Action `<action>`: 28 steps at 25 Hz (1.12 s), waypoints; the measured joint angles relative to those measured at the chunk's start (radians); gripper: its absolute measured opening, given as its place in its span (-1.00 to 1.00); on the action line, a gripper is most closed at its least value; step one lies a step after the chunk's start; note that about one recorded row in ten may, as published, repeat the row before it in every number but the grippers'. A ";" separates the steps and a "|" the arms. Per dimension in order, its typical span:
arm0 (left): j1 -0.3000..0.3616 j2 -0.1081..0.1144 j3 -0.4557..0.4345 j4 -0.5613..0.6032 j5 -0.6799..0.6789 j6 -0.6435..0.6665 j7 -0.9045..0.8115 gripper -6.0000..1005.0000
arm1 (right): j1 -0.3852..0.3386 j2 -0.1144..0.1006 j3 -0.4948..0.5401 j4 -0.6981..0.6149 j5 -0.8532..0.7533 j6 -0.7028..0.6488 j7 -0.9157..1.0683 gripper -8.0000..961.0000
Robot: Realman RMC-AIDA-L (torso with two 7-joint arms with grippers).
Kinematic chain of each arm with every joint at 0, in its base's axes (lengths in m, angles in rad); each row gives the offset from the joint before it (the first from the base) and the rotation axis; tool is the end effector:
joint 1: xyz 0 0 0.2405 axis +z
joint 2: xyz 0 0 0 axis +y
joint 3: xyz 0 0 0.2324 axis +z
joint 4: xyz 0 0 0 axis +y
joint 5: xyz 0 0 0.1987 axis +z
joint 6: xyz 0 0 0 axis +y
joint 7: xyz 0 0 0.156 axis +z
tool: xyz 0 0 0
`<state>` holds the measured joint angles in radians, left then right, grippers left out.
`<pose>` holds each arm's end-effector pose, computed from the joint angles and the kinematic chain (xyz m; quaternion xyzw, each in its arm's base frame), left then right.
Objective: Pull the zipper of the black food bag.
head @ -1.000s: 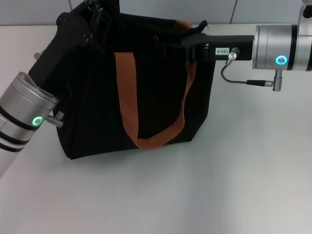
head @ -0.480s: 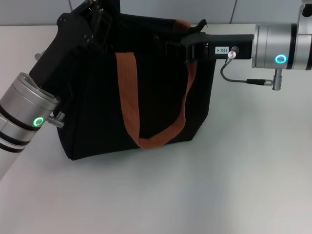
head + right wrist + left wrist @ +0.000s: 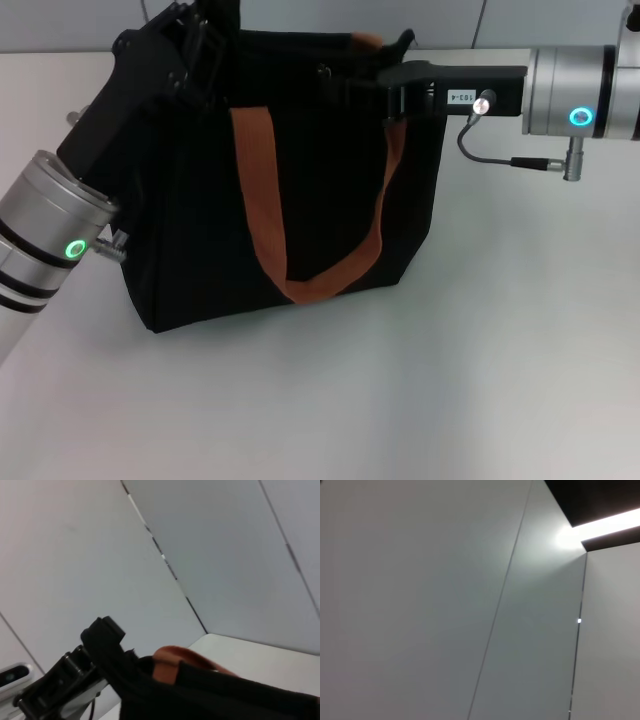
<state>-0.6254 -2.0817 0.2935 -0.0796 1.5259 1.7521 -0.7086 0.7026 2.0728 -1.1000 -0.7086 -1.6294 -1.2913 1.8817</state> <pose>-0.1801 0.3086 -0.0008 -0.7280 -0.1631 -0.5983 0.2924 0.1276 0.3729 -0.0194 -0.8982 0.3163 0.2965 0.0726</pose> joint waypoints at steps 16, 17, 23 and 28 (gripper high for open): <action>0.015 0.002 -0.010 0.003 -0.002 -0.003 0.000 -0.80 | -0.021 -0.004 0.023 -0.003 -0.038 0.041 0.024 -0.98; 0.015 0.002 -0.011 0.003 -0.002 -0.003 0.000 -0.80 | -0.025 -0.005 0.031 -0.004 -0.039 0.043 0.024 -0.98; 0.016 0.002 -0.011 0.003 -0.003 -0.002 0.000 -0.80 | -0.062 -0.008 0.084 -0.024 -0.041 0.040 0.026 -0.98; 0.016 0.002 -0.017 0.003 -0.003 -0.010 0.000 -0.80 | -0.095 -0.008 0.116 -0.040 -0.038 0.029 0.024 -0.98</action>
<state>-0.6096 -2.0800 0.2768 -0.0761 1.5234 1.7423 -0.7086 0.6077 2.0647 -0.9844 -0.7488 -1.6677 -1.2623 1.9053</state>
